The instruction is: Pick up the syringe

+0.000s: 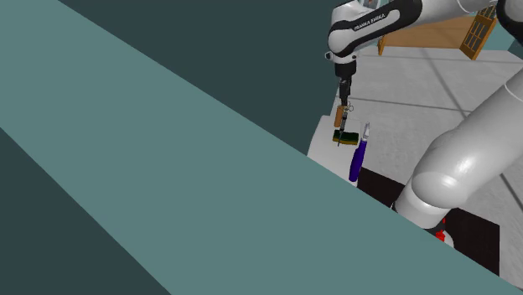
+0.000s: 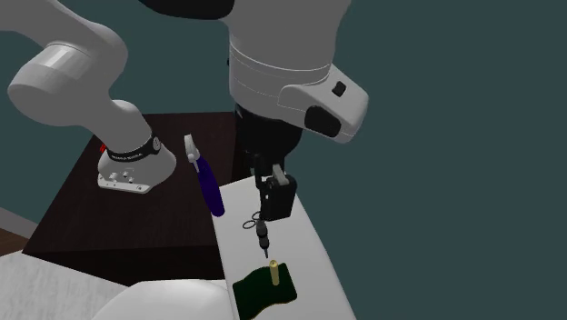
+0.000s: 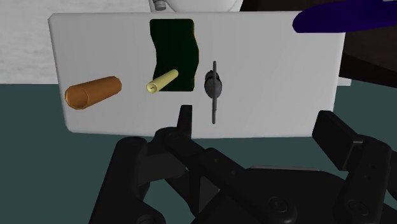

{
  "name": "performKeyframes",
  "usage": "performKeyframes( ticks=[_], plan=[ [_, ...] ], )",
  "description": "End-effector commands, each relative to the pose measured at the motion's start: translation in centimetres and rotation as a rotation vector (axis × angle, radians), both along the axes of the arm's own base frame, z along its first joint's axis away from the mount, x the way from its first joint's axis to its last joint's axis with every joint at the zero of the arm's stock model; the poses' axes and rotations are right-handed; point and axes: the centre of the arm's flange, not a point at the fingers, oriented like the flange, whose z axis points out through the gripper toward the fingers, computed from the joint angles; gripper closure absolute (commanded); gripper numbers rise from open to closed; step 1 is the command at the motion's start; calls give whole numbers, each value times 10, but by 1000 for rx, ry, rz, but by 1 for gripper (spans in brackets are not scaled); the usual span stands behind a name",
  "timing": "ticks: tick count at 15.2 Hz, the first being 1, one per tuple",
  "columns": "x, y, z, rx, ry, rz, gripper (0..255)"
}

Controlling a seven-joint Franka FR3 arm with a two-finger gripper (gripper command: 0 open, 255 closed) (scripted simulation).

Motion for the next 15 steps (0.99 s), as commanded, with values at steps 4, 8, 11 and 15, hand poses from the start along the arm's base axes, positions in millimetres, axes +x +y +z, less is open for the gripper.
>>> performKeyframes(
  ticks=[4,8,11,15],
  plan=[
    [9,-23,-26,-9,17,27,0],
    [9,-23,-47,-9,17,27,0],
    [9,-23,-50,-9,17,27,0],
    [9,-23,-50,-9,17,26,255]
  ],
)
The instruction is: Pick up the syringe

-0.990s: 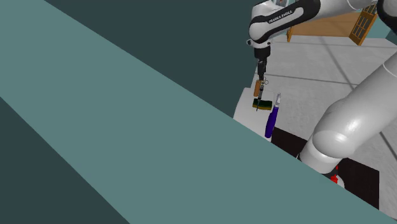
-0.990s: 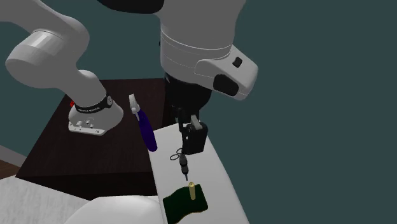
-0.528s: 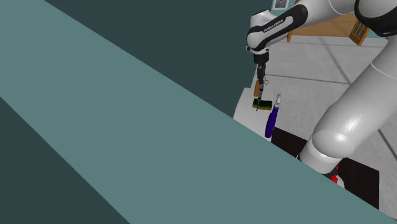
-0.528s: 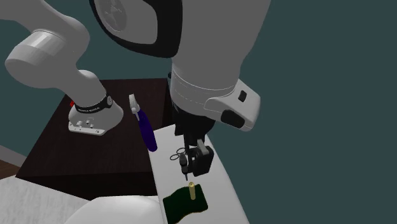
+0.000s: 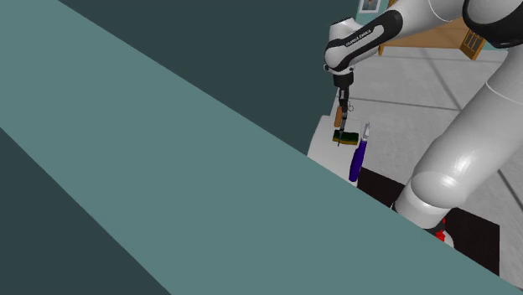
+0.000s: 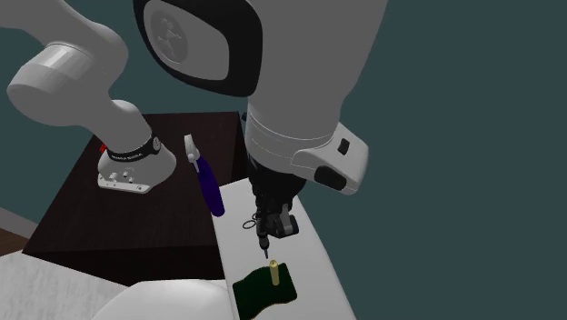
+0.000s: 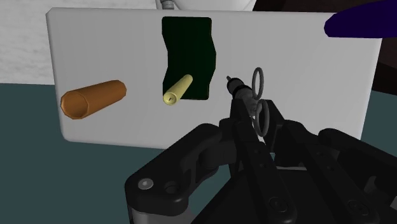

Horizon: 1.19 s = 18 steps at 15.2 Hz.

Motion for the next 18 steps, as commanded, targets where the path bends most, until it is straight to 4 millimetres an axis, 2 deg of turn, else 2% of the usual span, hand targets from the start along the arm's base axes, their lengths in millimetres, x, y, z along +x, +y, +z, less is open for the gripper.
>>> performKeyframes(
  ticks=[1,6,18],
  plan=[
    [0,0,0,0,0,0,255],
    [0,0,0,0,0,0,255],
    [0,0,63,0,0,0,255]
  ],
)
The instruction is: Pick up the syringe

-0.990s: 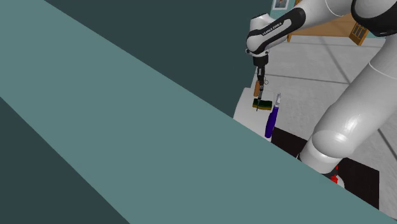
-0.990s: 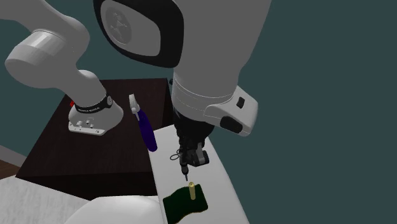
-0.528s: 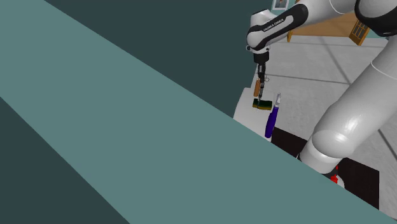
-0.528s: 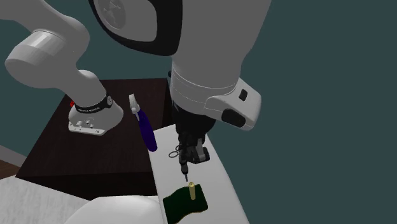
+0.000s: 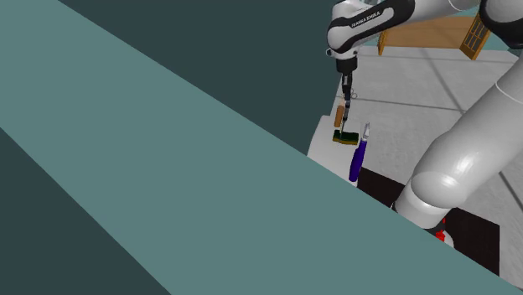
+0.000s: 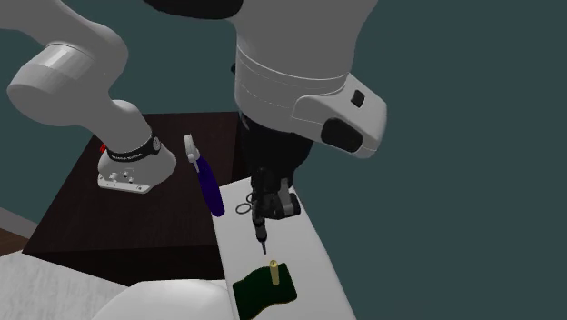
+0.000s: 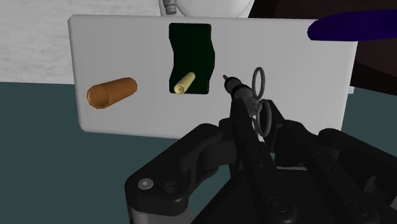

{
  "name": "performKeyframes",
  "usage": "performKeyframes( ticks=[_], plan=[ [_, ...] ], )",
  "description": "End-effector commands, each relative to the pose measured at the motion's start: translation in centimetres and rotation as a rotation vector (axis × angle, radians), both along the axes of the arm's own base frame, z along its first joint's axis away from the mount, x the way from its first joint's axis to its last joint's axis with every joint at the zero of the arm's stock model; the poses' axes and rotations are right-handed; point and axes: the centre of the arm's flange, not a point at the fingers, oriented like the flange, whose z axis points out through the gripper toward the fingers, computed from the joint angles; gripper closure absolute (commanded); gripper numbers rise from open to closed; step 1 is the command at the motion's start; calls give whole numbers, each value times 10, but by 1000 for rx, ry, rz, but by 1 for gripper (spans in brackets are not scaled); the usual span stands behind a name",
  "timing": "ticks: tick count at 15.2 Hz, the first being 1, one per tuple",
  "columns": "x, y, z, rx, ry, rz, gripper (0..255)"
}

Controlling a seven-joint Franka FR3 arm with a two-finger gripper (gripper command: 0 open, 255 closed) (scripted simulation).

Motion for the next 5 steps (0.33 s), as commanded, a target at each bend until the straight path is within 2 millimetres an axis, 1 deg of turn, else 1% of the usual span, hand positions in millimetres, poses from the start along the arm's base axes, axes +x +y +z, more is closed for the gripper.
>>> performKeyframes(
  ticks=[1,3,5],
  plan=[
    [1,0,10,0,0,0,255],
    [1,0,21,0,0,0,255],
    [1,0,22,0,0,0,255]
  ],
)
